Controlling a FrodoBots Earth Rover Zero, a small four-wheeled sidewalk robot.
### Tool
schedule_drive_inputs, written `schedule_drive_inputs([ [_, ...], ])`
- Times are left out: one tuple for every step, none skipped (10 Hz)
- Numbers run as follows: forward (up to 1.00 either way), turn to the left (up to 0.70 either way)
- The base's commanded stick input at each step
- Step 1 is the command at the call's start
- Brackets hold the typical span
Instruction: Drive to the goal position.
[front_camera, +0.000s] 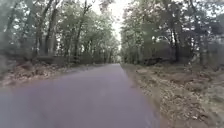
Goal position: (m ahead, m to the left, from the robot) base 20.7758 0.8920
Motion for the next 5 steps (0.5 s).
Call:
schedule_drive_inputs([
  [0.70, 0.00],
  [0.70, 0.00],
  [0.70, 0.00],
  [0.70, 0.00],
  [0.70, 0.00],
])
